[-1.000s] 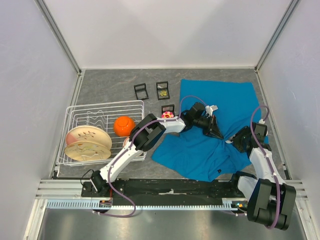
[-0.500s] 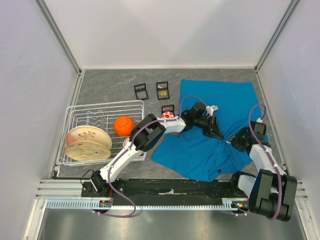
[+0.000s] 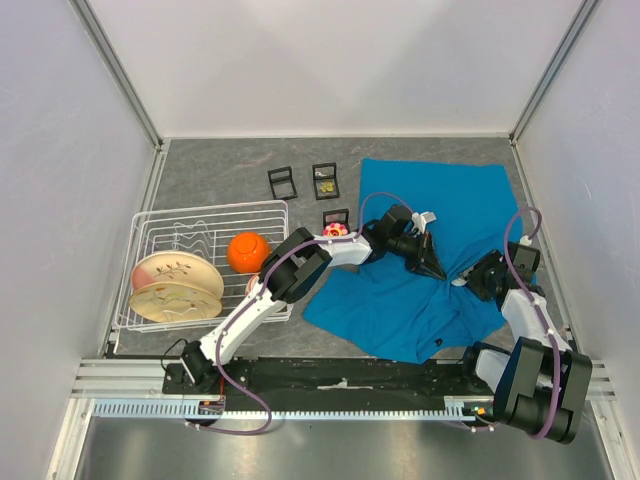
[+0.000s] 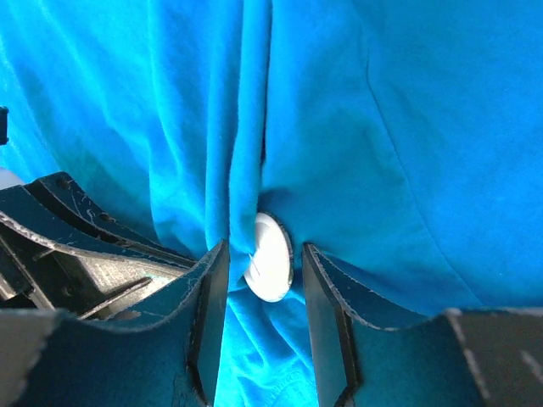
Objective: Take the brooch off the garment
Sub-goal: Pick up the brooch from the clothes.
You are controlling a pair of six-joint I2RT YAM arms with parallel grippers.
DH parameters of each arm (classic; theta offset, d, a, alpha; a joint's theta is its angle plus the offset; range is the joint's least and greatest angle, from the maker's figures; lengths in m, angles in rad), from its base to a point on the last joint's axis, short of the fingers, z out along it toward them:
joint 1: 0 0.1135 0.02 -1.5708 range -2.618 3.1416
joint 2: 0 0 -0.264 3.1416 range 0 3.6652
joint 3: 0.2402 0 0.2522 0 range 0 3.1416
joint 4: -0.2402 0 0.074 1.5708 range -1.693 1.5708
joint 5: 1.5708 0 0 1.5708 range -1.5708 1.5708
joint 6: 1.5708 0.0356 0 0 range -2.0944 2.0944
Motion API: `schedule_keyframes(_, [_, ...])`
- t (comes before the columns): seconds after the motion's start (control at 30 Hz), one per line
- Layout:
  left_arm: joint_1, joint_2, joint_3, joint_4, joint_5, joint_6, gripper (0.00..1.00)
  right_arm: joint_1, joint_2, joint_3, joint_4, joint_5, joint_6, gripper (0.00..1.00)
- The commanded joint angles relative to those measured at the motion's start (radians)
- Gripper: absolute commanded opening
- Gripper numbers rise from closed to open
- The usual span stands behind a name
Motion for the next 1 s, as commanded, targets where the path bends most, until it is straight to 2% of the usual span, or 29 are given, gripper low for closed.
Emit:
schedule_keyframes(0.0, [-0.007, 0.004, 0.019, 0.002, 0.019, 0.030, 0.10, -0.008, 0.018, -0.008, 0.057, -0.057, -0.004, 0.47])
schedule_keyframes(0.1, [-0.005, 0.004, 0.019, 0.001, 0.019, 0.030, 0.10, -0.012, 0.035, -0.014, 0.061, -0.077, -0.014, 0.46])
schedule_keyframes(0.33, [-0.007, 0.004, 0.022, -0.001, 0.020, 0.033, 0.10, -0.021, 0.033, -0.019, 0.071, -0.076, -0.025, 0.36])
schedule_keyframes(0.57, [-0.007, 0.004, 0.024, -0.002, 0.022, 0.034, 0.10, -0.025, 0.040, -0.017, 0.075, -0.079, -0.036, 0.33])
schedule_keyframes(0.8, [-0.005, 0.004, 0.025, -0.002, 0.022, 0.036, 0.10, -0.025, 0.050, -0.025, 0.091, -0.088, -0.033, 0.20])
schedule_keyframes(0.97, [-0.005, 0.005, 0.027, -0.004, 0.025, 0.039, 0.10, -0.027, 0.067, -0.033, 0.106, -0.102, -0.030, 0.17])
